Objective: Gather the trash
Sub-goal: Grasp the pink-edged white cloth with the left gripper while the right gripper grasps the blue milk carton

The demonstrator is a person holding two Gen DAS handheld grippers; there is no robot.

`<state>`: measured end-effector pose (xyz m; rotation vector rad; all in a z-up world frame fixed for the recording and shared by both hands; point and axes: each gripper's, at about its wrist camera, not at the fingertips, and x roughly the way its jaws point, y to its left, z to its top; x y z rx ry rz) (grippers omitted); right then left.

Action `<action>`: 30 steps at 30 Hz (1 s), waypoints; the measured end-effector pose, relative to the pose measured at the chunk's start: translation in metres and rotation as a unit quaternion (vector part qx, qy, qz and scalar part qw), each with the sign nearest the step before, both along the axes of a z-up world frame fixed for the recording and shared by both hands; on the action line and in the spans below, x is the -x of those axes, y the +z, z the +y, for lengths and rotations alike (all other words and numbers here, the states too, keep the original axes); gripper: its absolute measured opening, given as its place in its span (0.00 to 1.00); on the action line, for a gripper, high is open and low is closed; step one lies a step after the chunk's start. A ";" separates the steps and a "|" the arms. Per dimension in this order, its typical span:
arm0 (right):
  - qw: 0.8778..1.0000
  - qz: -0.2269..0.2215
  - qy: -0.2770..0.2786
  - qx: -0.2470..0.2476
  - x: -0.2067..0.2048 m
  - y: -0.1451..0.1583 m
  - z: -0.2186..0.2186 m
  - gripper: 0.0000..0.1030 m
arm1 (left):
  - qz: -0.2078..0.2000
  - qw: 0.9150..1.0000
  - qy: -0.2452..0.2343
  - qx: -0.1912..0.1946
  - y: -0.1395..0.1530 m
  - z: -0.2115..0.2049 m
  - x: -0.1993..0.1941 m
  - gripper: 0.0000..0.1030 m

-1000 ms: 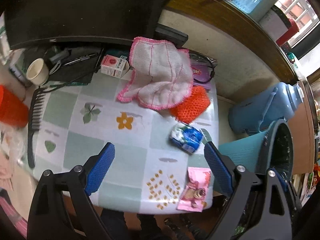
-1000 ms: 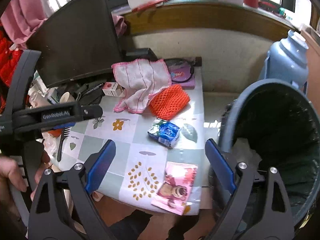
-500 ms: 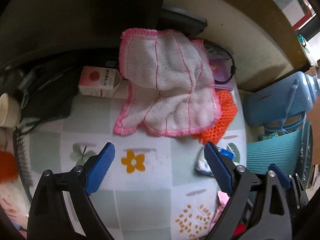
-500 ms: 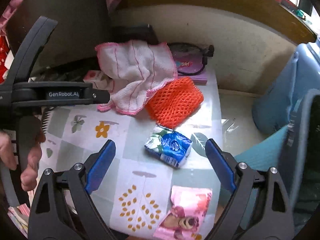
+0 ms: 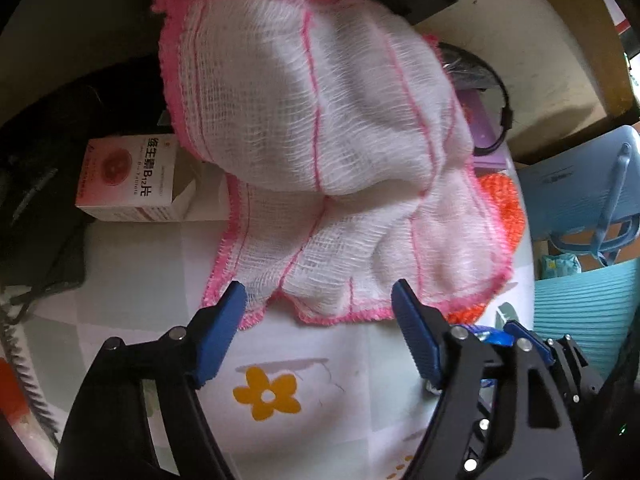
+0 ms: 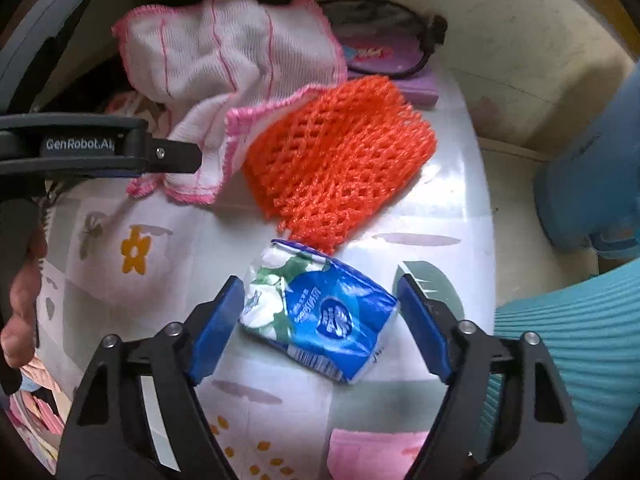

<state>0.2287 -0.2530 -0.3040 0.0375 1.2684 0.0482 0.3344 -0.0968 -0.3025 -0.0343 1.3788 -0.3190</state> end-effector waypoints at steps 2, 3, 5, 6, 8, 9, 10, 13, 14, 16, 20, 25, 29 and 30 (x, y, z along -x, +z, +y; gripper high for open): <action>1.000 0.002 0.002 0.003 -0.001 -0.004 0.002 0.73 | 0.002 1.000 -0.001 0.001 -0.003 -0.001 -0.002 0.70; 1.000 0.002 0.002 0.002 -0.002 -0.006 0.002 0.73 | 0.002 1.000 -0.003 0.000 -0.005 -0.001 -0.003 0.70; 1.000 -0.001 0.005 0.007 -0.001 -0.008 0.004 0.71 | 0.002 1.000 -0.005 -0.004 -0.009 -0.006 -0.007 0.69; 1.000 -0.003 0.007 0.010 -0.001 -0.009 0.005 0.70 | -0.002 1.000 -0.007 -0.007 -0.009 -0.007 -0.008 0.66; 1.000 -0.004 0.007 0.012 0.000 -0.009 0.006 0.68 | -0.007 1.000 -0.010 -0.017 -0.008 -0.008 -0.010 0.58; 1.000 -0.005 0.005 0.012 0.001 -0.010 0.006 0.68 | -0.009 1.000 -0.013 -0.025 -0.008 -0.008 -0.009 0.48; 1.000 -0.005 0.003 0.012 0.002 -0.010 0.007 0.67 | -0.015 0.999 -0.018 -0.038 -0.008 -0.008 -0.009 0.36; 1.000 -0.005 -0.007 0.010 0.006 -0.008 0.009 0.64 | -0.020 0.997 -0.029 -0.063 -0.006 -0.009 -0.010 0.22; 1.000 -0.006 -0.012 0.007 0.010 -0.004 0.010 0.61 | -0.019 0.997 -0.030 -0.065 -0.006 -0.009 -0.011 0.19; 1.000 -0.007 -0.021 0.001 0.012 0.002 0.010 0.56 | -0.015 0.997 -0.031 -0.064 -0.007 -0.009 -0.012 0.11; 0.999 -0.011 -0.030 -0.008 0.017 0.011 0.003 0.39 | -0.014 0.998 -0.033 -0.056 -0.005 -0.006 -0.012 0.08; 0.999 -0.015 -0.045 -0.025 0.023 0.022 -0.003 0.16 | -0.013 0.999 -0.024 -0.046 0.002 -0.001 -0.003 0.08; 0.998 -0.016 -0.043 -0.031 0.028 0.028 -0.001 0.14 | -0.014 0.999 -0.011 -0.038 0.010 0.008 0.008 0.08; 0.998 -0.017 -0.043 -0.032 0.030 0.028 -0.001 0.14 | -0.014 0.999 -0.008 -0.036 0.011 0.010 0.013 0.08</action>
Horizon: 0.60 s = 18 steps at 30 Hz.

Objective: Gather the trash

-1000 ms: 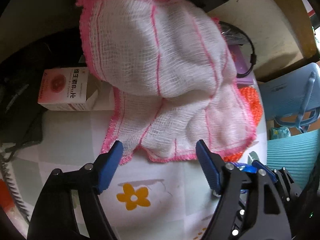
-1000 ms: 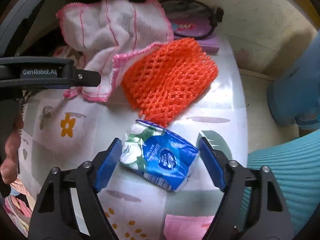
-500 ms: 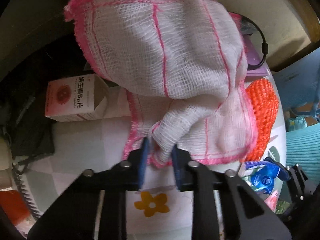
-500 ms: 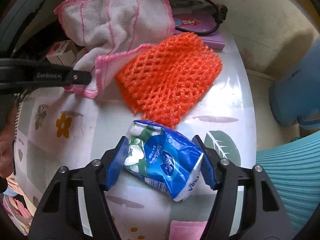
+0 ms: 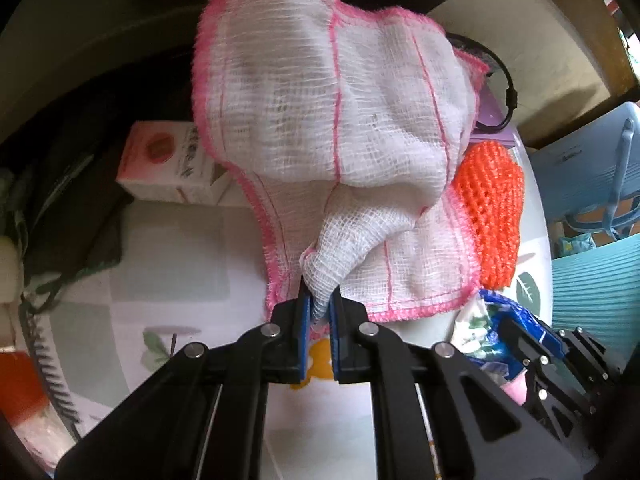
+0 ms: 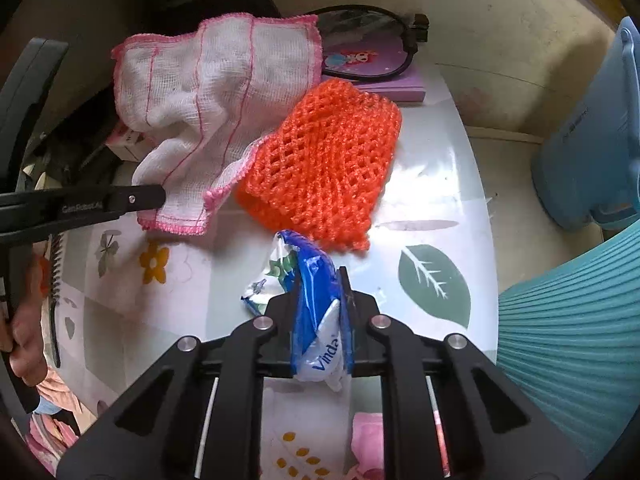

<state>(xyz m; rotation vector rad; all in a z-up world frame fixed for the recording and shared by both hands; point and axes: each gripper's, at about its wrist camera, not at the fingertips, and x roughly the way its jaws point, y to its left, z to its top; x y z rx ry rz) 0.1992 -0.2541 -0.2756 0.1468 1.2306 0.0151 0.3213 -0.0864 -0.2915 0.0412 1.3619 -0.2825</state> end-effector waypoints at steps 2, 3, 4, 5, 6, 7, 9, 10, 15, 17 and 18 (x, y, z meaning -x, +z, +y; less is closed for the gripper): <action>1.000 0.001 -0.006 -0.007 0.002 0.001 -0.003 0.14 | -0.001 1.000 0.008 0.003 0.002 0.006 0.004 0.08; 1.000 0.001 -0.008 -0.010 0.003 0.005 -0.004 0.14 | -0.002 1.000 0.012 0.006 0.005 0.009 0.005 0.08; 1.000 0.000 -0.009 -0.012 0.004 0.006 -0.004 0.13 | -0.002 1.000 0.014 0.007 0.005 0.008 0.006 0.08; 1.000 -0.001 -0.010 -0.013 0.005 0.008 -0.005 0.13 | -0.003 1.000 0.015 0.008 0.006 0.011 0.008 0.08; 1.000 -0.002 -0.010 -0.015 0.007 0.010 -0.005 0.13 | -0.005 1.000 0.014 0.008 0.008 0.011 0.010 0.08; 1.000 -0.003 -0.010 -0.016 0.008 0.012 -0.005 0.13 | -0.007 1.000 0.013 0.009 0.010 0.012 0.013 0.08; 1.000 -0.009 -0.009 -0.015 0.006 0.010 0.002 0.12 | -0.011 1.000 0.011 0.010 0.015 0.012 0.015 0.08; 1.000 -0.012 -0.009 -0.016 0.007 0.014 0.002 0.12 | -0.014 1.000 0.011 0.012 0.017 0.013 0.018 0.08; 0.999 -0.028 -0.015 -0.022 0.011 0.029 -0.002 0.12 | -0.025 0.999 0.015 0.024 0.038 0.020 0.018 0.08; 0.999 -0.037 -0.011 -0.024 0.014 0.041 0.001 0.12 | -0.032 0.999 0.015 0.029 0.048 0.021 0.022 0.08; 0.999 -0.042 -0.009 -0.024 0.015 0.046 0.003 0.12 | -0.034 0.999 0.016 0.031 0.052 0.022 0.025 0.08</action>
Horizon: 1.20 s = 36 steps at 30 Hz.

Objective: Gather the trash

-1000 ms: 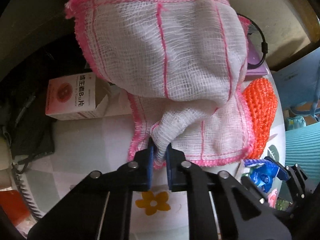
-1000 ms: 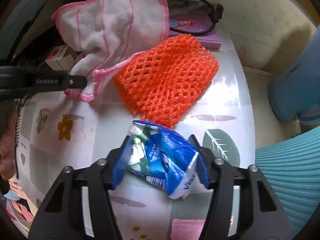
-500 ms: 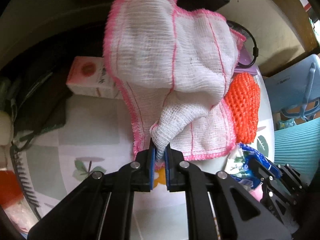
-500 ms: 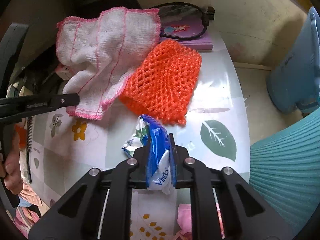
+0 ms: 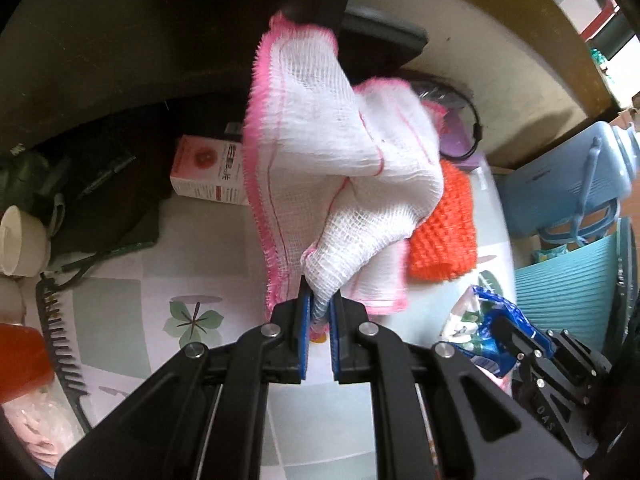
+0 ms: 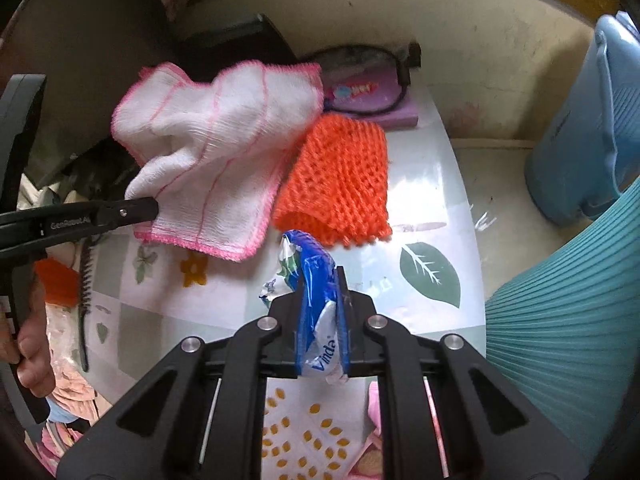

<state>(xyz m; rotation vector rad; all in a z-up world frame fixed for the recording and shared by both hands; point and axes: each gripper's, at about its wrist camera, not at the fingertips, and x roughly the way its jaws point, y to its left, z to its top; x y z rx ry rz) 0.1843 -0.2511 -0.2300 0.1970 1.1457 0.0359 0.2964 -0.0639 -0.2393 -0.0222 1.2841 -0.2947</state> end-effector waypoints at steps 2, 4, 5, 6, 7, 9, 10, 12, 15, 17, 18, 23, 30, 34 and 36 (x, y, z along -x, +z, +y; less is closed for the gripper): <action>1.000 -0.011 0.005 -0.002 0.004 0.012 0.004 0.12 | -0.006 1.000 0.005 0.007 0.011 0.003 0.005 0.08; 1.000 -0.021 0.007 -0.005 0.008 0.024 0.004 0.12 | -0.011 1.000 0.008 0.011 0.027 0.013 0.008 0.08; 1.000 -0.024 0.008 -0.006 0.008 0.027 0.005 0.12 | -0.013 1.000 0.010 0.013 0.031 0.013 0.010 0.08; 1.000 -0.028 0.009 -0.007 0.010 0.033 0.005 0.12 | -0.016 1.000 0.011 0.015 0.037 0.014 0.013 0.08; 0.999 -0.033 0.010 -0.008 0.012 0.038 0.004 0.12 | -0.018 1.000 0.012 0.015 0.043 0.017 0.014 0.08; 0.999 -0.042 0.014 -0.009 0.014 0.048 0.004 0.12 | -0.023 0.999 0.017 0.018 0.052 0.018 0.021 0.08; 0.999 -0.046 0.016 -0.010 0.015 0.051 0.005 0.12 | -0.025 0.999 0.019 0.019 0.056 0.018 0.024 0.08; 0.998 -0.056 0.020 -0.011 0.018 0.061 0.003 0.12 | -0.029 0.999 0.024 0.022 0.064 0.014 0.031 0.08; 0.997 -0.070 0.024 -0.013 0.021 0.075 -0.002 0.12 | -0.037 0.999 0.027 0.024 0.073 0.008 0.041 0.08; 0.997 -0.076 0.026 -0.016 0.023 0.082 -0.006 0.12 | -0.043 0.998 0.030 0.023 0.079 0.006 0.047 0.08; 0.996 -0.080 0.026 -0.018 0.024 0.085 -0.008 0.12 | -0.045 0.998 0.032 0.024 0.083 0.006 0.050 0.08; 0.994 -0.098 0.030 -0.026 0.030 0.101 -0.016 0.12 | -0.055 0.997 0.048 0.026 0.099 0.008 0.062 0.08; 0.991 -0.120 0.035 -0.038 0.040 0.117 -0.030 0.12 | -0.073 0.995 0.065 0.029 0.126 0.005 0.079 0.08; 0.990 -0.129 0.037 -0.046 0.044 0.123 -0.038 0.12 | -0.086 0.993 0.069 0.031 0.140 -0.001 0.090 0.08; 0.989 -0.133 0.038 -0.049 0.046 0.125 -0.042 0.12 | -0.093 0.993 0.069 0.031 0.148 -0.005 0.095 0.08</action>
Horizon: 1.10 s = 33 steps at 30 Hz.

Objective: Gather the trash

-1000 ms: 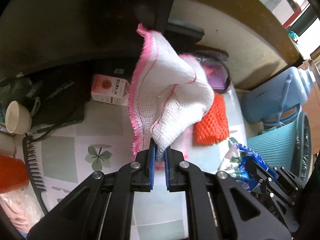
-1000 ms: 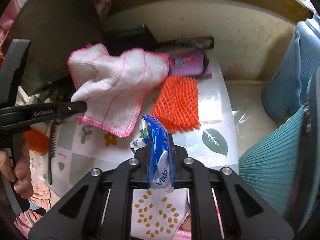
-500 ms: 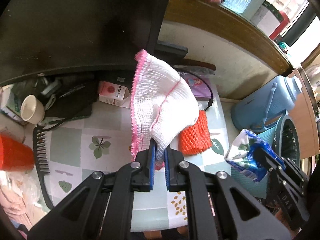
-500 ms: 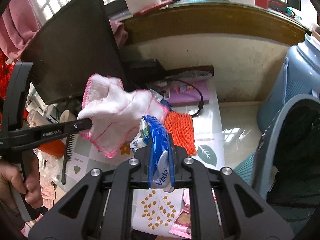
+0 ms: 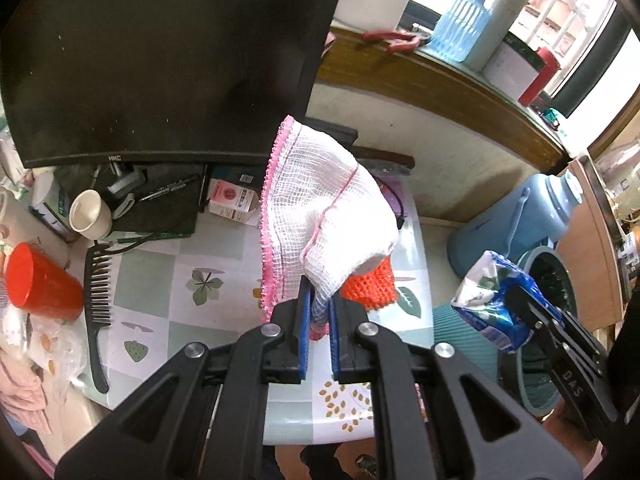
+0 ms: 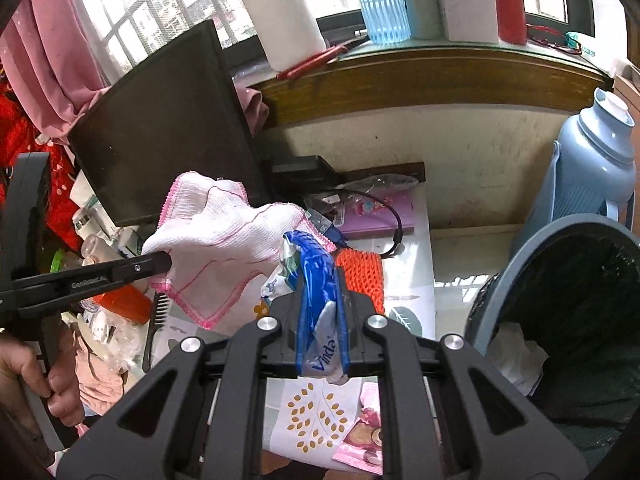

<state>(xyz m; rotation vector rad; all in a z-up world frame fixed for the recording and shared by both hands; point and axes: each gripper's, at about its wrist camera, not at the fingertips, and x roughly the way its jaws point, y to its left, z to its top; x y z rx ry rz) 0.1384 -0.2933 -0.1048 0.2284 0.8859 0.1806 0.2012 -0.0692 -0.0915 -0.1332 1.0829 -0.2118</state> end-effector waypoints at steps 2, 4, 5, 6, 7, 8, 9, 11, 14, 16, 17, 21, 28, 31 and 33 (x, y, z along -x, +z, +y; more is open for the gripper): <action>1.000 -0.005 0.001 -0.003 0.002 0.005 -0.004 0.12 | -0.006 1.000 -0.001 0.000 0.007 -0.004 0.005 0.08; 1.000 -0.013 0.003 -0.004 0.006 0.012 -0.008 0.12 | -0.013 1.000 0.000 0.002 0.014 -0.009 0.011 0.08; 1.000 -0.016 0.003 -0.005 0.008 0.015 -0.010 0.12 | -0.016 1.000 0.000 0.003 0.018 -0.012 0.014 0.08; 1.000 -0.019 0.003 -0.005 0.009 0.018 -0.012 0.12 | -0.018 1.000 -0.001 0.004 0.020 -0.014 0.016 0.08; 1.000 -0.023 0.002 -0.006 0.011 0.022 -0.015 0.12 | -0.020 1.000 -0.001 0.006 0.023 -0.016 0.019 0.08; 1.000 -0.026 0.001 -0.006 0.012 0.025 -0.017 0.12 | -0.022 1.000 -0.002 0.007 0.026 -0.019 0.021 0.08; 1.000 -0.030 0.000 -0.006 0.014 0.029 -0.021 0.12 | -0.026 1.000 -0.003 0.009 0.031 -0.023 0.025 0.08; 0.999 -0.038 -0.003 -0.007 0.019 0.036 -0.029 0.12 | -0.031 0.999 -0.005 0.013 0.037 -0.029 0.031 0.08; 0.999 -0.049 -0.011 -0.008 0.028 0.044 -0.043 0.12 | -0.042 0.999 -0.011 0.017 0.048 -0.042 0.040 0.08; 0.998 -0.054 -0.018 -0.009 0.035 0.049 -0.053 0.12 | -0.048 0.999 -0.016 0.021 0.055 -0.052 0.046 0.08; 0.998 -0.056 -0.022 -0.009 0.039 0.051 -0.060 0.12 | -0.050 0.998 -0.019 0.022 0.058 -0.057 0.049 0.08; 0.997 -0.063 -0.041 -0.011 0.056 0.056 -0.086 0.12 | -0.059 0.997 -0.035 0.027 0.069 -0.083 0.063 0.08; 0.994 -0.067 -0.087 -0.008 0.096 0.058 -0.141 0.12 | -0.073 0.994 -0.072 0.041 0.085 -0.136 0.087 0.08; 0.992 -0.064 -0.109 -0.007 0.112 0.056 -0.165 0.12 | -0.079 0.992 -0.091 0.047 0.090 -0.159 0.097 0.08; 0.991 -0.062 -0.122 -0.007 0.121 0.055 -0.177 0.12 | -0.081 0.990 -0.104 0.048 0.092 -0.175 0.103 0.08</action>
